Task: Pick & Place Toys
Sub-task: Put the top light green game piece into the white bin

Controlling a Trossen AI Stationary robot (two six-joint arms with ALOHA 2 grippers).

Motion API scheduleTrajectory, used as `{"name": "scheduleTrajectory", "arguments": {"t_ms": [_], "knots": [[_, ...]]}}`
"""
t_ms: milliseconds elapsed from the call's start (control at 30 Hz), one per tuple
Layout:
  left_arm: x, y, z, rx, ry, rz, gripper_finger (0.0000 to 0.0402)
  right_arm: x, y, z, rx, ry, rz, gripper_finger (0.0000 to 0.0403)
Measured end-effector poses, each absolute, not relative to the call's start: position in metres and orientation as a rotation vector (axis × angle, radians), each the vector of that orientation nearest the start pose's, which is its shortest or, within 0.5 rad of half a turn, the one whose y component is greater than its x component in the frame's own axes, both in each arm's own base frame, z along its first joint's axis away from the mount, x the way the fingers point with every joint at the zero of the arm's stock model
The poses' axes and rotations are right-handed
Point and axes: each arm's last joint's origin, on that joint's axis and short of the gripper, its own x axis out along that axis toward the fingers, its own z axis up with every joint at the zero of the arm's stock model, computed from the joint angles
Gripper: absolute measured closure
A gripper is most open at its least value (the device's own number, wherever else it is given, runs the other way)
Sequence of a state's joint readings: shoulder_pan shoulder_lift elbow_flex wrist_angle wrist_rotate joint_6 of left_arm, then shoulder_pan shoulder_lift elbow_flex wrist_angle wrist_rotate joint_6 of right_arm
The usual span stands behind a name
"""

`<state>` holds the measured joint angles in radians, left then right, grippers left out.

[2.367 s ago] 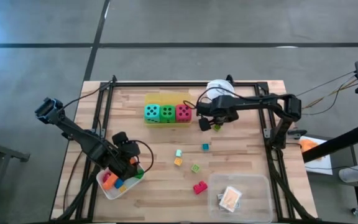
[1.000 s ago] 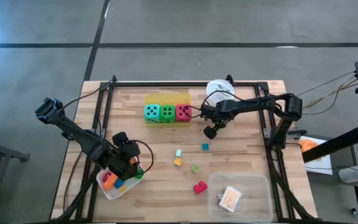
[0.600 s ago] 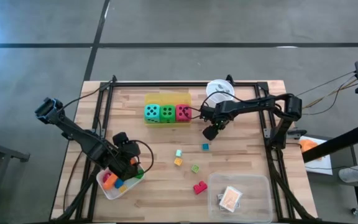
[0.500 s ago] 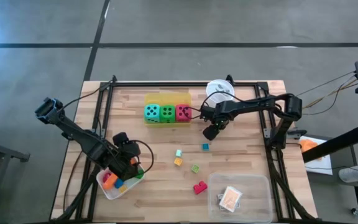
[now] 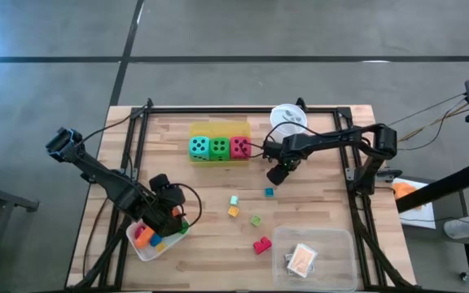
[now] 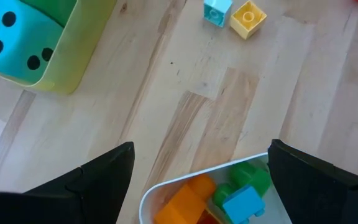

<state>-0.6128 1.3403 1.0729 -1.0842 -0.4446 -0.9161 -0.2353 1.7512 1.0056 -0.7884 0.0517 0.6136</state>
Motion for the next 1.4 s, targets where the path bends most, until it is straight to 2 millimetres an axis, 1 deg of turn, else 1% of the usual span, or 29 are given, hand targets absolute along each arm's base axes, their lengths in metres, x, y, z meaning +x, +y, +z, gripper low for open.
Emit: {"name": "scheduleTrajectory", "arguments": {"t_ms": [133, 300, 367, 533, 733, 867, 967, 1100, 1167, 1300, 1400], "knots": [[0.199, -0.125, 0.263, -0.145, 1.069, 0.371, 0.0049, 0.281, -0.059, 0.162, 0.619, 1.369, -0.661, 0.0277], [0.202, -0.127, 0.264, -0.174, 1.038, 0.354, 0.0049, 0.272, -0.046, 0.192, 0.639, 1.301, -0.606, 0.0277], [0.203, -0.128, 0.264, -0.180, 1.032, 0.351, 0.0049, 0.266, -0.041, 0.204, 0.674, 1.277, -0.580, 0.0277], [0.203, -0.128, 0.264, -0.181, 1.031, 0.350, 0.0049, 0.246, -0.033, 0.231, 0.760, 1.232, -0.582, 0.0277], [0.204, -0.128, 0.264, -0.187, 1.025, 0.346, 0.0049, 0.224, -0.025, 0.262, 0.793, 1.115, -0.564, 0.0277], [0.208, -0.131, 0.266, -0.227, 0.983, 0.325, 0.0049, 0.215, -0.019, 0.283, 0.779, 1.034, -0.571, 0.0277], [0.212, -0.134, 0.268, -0.271, 0.942, 0.306, 0.0049, 0.214, -0.013, 0.301, 0.747, 0.977, -0.578, 0.0277], [0.218, -0.137, 0.272, -0.307, 0.862, 0.292, 0.0049, 0.215, -0.004, 0.320, 0.673, 0.949, -0.570, 0.0277], [0.220, -0.138, 0.273, -0.305, 0.834, 0.289, 0.0049, 0.215, -0.001, 0.327, 0.649, 0.938, -0.584, 0.0277], [0.227, -0.133, 0.278, -0.341, 0.792, 0.307, 0.0049, 0.217, 0.006, 0.337, 0.622, 0.892, -0.576, 0.0277], [0.230, -0.131, 0.279, -0.308, 0.746, 0.322, 0.0049, 0.218, 0.012, 0.342, 0.610, 0.874, -0.552, 0.0277]]}}
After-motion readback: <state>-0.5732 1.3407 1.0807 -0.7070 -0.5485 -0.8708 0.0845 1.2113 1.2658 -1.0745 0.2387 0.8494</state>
